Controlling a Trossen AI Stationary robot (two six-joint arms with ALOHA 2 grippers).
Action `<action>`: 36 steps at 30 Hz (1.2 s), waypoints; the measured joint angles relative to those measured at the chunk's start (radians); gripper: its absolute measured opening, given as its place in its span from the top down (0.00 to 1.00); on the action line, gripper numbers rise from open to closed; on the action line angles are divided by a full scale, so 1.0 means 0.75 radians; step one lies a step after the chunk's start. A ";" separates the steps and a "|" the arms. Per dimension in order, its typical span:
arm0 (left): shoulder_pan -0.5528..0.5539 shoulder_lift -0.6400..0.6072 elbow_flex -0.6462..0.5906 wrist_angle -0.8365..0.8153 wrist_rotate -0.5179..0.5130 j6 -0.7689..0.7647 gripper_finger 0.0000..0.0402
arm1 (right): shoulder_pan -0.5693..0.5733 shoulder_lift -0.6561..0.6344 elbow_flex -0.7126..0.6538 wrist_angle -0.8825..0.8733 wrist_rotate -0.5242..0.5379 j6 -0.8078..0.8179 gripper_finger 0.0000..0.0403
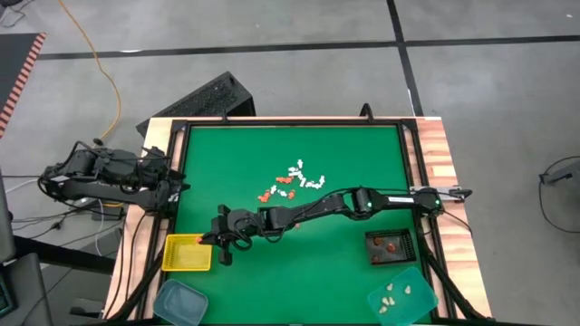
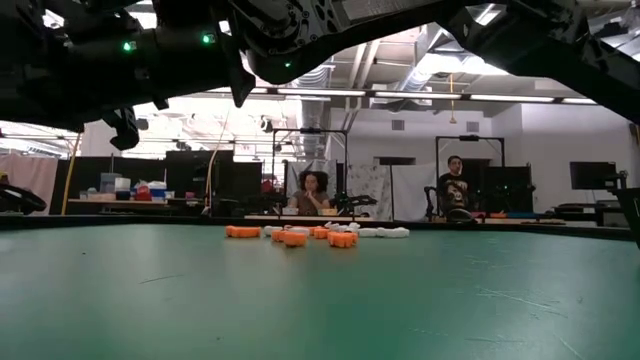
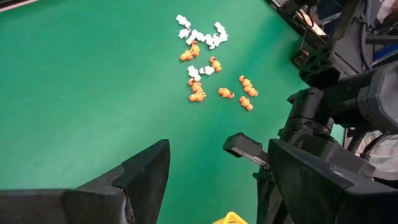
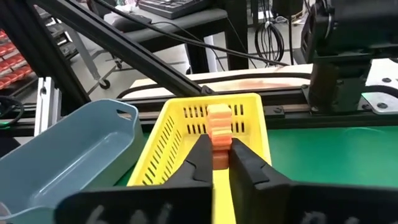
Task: Sort Halloween decoration
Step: Put the orange skeleton model into the yellow bin, then adjust the yellow bin
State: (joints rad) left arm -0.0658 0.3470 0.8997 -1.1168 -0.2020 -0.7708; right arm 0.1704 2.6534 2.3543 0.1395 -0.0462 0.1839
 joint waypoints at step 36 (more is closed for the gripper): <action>0.000 0.046 0.001 -0.147 -0.054 -0.046 0.44 | 0.036 -0.041 0.003 -0.289 0.226 -0.004 0.99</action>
State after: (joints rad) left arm -0.0658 0.3814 0.9001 -1.2273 -0.2422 -0.8053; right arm 0.1970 2.6224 2.3566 -0.0773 0.1235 0.1807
